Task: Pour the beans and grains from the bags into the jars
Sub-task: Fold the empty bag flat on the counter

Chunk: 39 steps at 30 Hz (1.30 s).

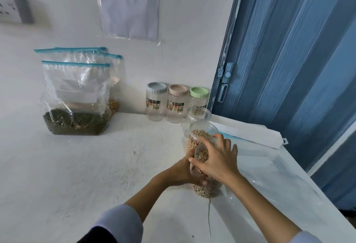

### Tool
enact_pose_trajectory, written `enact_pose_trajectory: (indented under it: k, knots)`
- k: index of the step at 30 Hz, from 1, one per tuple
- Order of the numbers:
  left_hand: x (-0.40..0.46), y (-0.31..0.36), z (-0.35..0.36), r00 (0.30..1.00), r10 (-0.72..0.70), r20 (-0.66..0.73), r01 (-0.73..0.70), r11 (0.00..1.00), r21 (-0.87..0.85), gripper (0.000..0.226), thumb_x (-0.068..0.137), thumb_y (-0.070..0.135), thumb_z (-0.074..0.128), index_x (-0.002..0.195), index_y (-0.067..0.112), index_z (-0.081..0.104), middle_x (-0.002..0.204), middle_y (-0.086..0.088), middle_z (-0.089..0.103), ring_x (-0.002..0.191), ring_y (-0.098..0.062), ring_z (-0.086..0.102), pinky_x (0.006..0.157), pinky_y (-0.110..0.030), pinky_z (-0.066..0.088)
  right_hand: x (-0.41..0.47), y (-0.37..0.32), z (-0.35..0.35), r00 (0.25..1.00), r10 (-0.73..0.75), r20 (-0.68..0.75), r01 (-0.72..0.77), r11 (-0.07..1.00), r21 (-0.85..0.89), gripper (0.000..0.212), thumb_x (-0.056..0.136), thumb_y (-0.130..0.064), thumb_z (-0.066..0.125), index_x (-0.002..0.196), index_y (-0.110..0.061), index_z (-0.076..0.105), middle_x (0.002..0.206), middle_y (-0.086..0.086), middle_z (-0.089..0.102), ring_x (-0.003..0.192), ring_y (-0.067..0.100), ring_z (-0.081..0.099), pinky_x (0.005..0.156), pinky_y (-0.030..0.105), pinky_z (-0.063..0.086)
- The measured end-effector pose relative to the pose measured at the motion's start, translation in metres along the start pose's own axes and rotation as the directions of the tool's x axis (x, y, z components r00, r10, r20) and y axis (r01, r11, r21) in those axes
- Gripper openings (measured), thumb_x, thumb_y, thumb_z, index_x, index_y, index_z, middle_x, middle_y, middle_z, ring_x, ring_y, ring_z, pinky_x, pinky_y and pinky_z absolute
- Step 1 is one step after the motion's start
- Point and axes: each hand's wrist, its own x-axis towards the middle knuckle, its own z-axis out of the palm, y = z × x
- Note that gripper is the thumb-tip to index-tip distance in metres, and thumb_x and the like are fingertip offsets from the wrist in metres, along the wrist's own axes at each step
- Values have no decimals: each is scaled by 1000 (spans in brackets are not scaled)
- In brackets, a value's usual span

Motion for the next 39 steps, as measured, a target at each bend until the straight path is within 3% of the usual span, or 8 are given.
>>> enact_pose_trajectory:
  k: [4, 8, 13, 22, 28, 31, 35, 39]
  knots:
    - [-8, -12, -49, 989, -140, 42, 135, 984, 115, 62, 81, 25, 74, 135, 15, 45, 134, -4, 53, 120, -17, 52, 102, -28, 45, 40, -13, -18, 1000, 0, -13, 1, 997, 83, 83, 74, -77, 52, 142, -34, 33, 149, 0, 22, 138, 25, 22, 115, 51, 19]
    - [-15, -35, -94, 978, -192, -86, 199, 977, 79, 35, 85, 20, 71, 116, 10, 59, 115, -7, 65, 104, -21, 63, 95, -32, 51, 100, -33, -16, 1000, 31, 0, -31, 993, 113, 71, 89, -61, 49, 146, -25, 30, 155, 2, 23, 143, 25, 21, 117, 54, 14]
    - [-35, -62, -143, 956, -237, -174, 243, 970, 13, 19, 91, 15, 61, 110, 10, 61, 111, -10, 67, 86, -13, 64, 66, -11, 46, 151, -50, -5, 980, 159, 119, -164, 986, 27, 68, 93, -49, 52, 147, -16, 28, 157, 7, 23, 143, 30, 23, 115, 59, 13]
    - [-51, -96, -202, 907, -234, -351, 219, 972, -83, 19, 94, 9, 55, 112, 7, 57, 99, -6, 70, 77, -15, 65, 68, -24, 46, 159, -105, 18, 986, 154, 67, -147, 983, -106, 59, 93, -41, 54, 143, -16, 34, 150, 10, 30, 139, 34, 23, 110, 55, 25]
    - [-46, -105, -206, 914, -212, -346, 185, 977, -108, 42, 88, 12, 66, 126, 7, 49, 113, -8, 64, 89, -16, 61, 69, -21, 47, 146, -166, 22, 995, 13, 95, -6, 997, -78, 49, 94, -38, 53, 137, -16, 42, 145, 8, 33, 135, 31, 25, 105, 48, 30]
    - [-47, -110, -208, 910, -181, -372, 164, 983, -79, 70, 81, 24, 74, 138, 12, 36, 131, -3, 48, 112, -17, 51, 83, -24, 47, 137, -198, 17, 990, -100, 99, 96, 994, 44, 39, 95, -37, 51, 128, -17, 52, 135, 6, 48, 126, 27, 41, 100, 42, 37]
    - [-52, -114, -214, 901, -166, -400, 128, 985, -120, 113, 65, 33, 86, 148, 14, 12, 152, -5, 21, 138, -22, 27, 110, -42, 35, 131, -228, 8, 990, -112, -86, 126, 974, 187, 28, 96, -36, 49, 99, -13, 65, 99, 3, 67, 95, 24, 60, 76, 32, 44]
    - [-58, -114, -213, 921, -111, -374, 52, 985, -165, 129, 60, 32, 86, 148, 18, -6, 158, -4, 9, 145, -19, 13, 115, -35, 23, 138, -247, 20, 998, -33, -49, 38, 993, 109, 45, 97, -49, 40, 121, -13, 54, 130, 7, 53, 123, 30, 45, 98, 45, 35]
